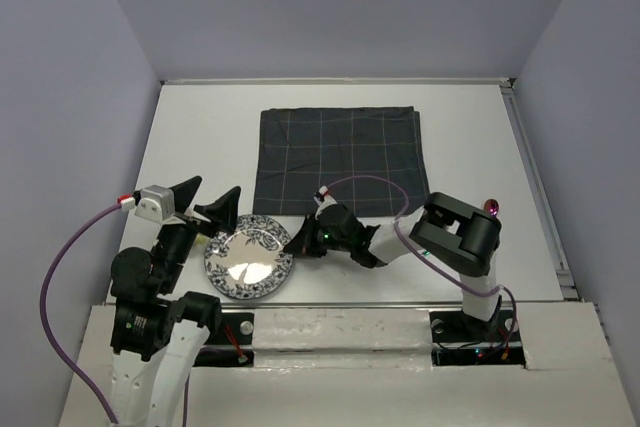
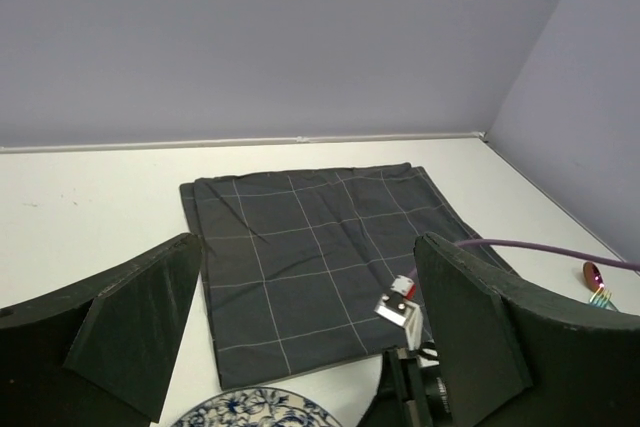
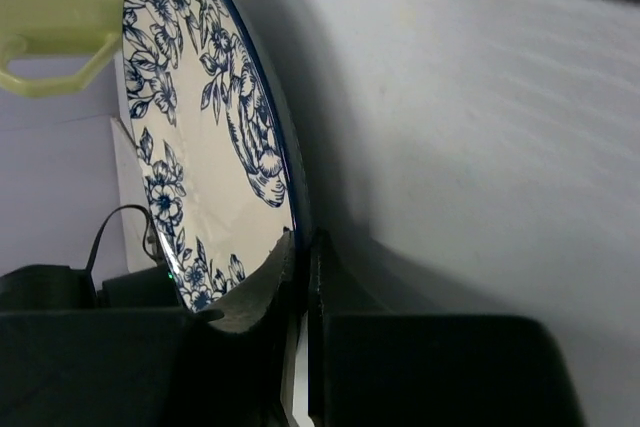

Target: Set the dinner table for one person

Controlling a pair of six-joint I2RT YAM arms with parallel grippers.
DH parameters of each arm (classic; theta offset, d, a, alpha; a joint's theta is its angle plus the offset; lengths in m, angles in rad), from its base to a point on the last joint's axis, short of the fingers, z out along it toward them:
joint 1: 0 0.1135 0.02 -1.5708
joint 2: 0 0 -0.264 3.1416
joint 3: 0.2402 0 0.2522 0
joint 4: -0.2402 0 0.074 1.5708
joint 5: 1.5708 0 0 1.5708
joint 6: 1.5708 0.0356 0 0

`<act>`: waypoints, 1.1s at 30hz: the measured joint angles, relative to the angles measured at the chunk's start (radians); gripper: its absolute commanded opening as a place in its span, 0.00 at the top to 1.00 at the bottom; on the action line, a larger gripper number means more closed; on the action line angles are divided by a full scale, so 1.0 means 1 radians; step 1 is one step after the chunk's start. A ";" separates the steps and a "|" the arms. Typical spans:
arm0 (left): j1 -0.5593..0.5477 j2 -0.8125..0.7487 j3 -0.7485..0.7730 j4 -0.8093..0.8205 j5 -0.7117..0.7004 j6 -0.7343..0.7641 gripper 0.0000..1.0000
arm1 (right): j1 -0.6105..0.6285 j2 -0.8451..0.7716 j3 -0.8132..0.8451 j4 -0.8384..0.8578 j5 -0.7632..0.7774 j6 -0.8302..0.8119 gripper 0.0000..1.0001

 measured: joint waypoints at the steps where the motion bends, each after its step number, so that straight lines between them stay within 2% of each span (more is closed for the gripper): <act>1: 0.000 0.000 0.000 0.000 -0.002 0.000 0.01 | 0.000 -0.017 -0.021 0.003 0.006 0.002 1.00; 9: 0.000 -0.001 0.000 0.000 -0.014 0.000 0.01 | -0.015 -0.334 -0.193 -0.168 0.096 -0.069 1.00; 13: 0.001 -0.001 0.000 0.000 -0.018 0.000 0.01 | -0.138 -0.521 -0.250 -0.226 0.070 -0.089 1.00; 18: 0.001 -0.001 0.000 0.000 -0.017 0.000 0.01 | -0.346 -0.636 -0.257 -0.230 0.026 -0.111 1.00; 22: 0.002 -0.001 0.000 0.000 -0.016 0.000 0.01 | -0.506 -0.620 -0.216 -0.247 0.002 -0.132 1.00; 25: 0.002 -0.001 0.000 0.000 -0.015 0.000 0.01 | -0.615 -0.532 -0.149 -0.261 -0.019 -0.140 1.00; 33: 0.003 -0.001 0.000 0.000 -0.011 0.000 0.01 | -0.698 -0.341 -0.008 -0.283 -0.086 -0.142 1.00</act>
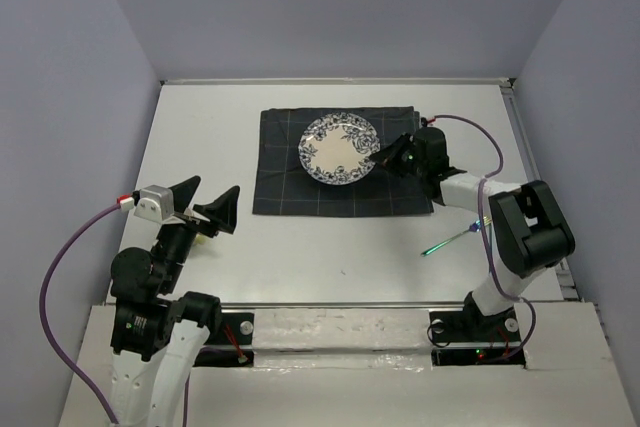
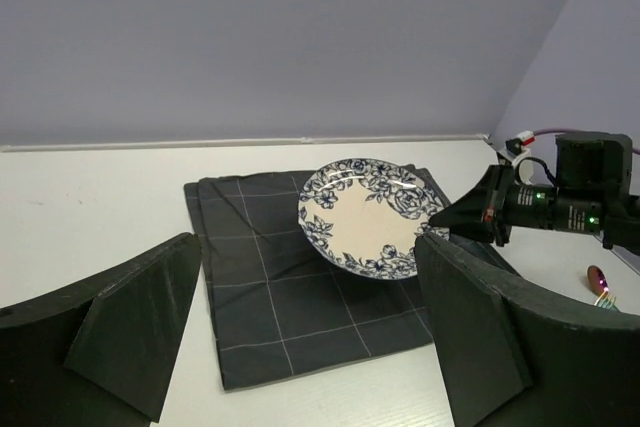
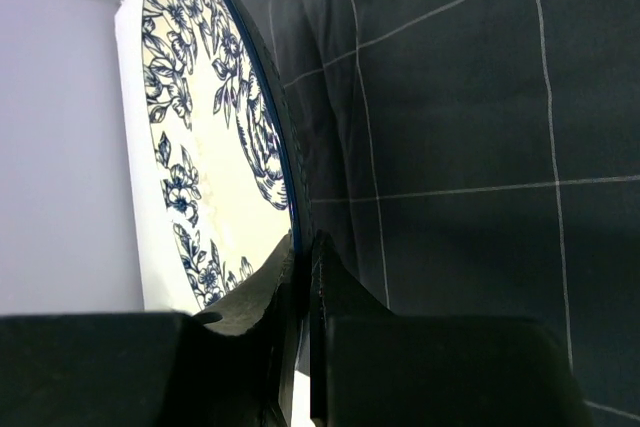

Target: Set the dinner table for one person

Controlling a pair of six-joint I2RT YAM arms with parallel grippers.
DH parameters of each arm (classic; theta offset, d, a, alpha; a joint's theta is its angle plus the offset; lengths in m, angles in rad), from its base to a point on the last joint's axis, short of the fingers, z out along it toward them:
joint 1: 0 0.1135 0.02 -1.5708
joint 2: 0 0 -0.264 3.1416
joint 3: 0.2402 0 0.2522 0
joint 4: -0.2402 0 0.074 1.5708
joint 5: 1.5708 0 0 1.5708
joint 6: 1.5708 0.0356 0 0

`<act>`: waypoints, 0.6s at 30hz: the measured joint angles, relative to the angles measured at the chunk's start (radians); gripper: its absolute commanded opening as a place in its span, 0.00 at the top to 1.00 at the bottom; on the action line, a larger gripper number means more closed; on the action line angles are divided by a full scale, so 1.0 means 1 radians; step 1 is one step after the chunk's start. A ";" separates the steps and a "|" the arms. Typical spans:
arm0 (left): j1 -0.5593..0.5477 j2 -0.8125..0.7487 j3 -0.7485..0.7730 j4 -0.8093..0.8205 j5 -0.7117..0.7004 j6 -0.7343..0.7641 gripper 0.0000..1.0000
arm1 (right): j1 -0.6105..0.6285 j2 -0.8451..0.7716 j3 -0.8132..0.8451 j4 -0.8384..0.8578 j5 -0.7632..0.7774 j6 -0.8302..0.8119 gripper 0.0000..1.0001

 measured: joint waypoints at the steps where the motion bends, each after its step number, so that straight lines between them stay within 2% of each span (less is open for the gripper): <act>1: 0.000 0.000 0.000 0.000 0.000 0.000 0.01 | -0.001 0.018 0.010 0.000 -0.006 0.001 1.00; 18: 0.006 0.006 0.000 0.000 0.007 0.000 0.01 | -0.011 0.181 0.039 0.006 -0.051 0.007 0.99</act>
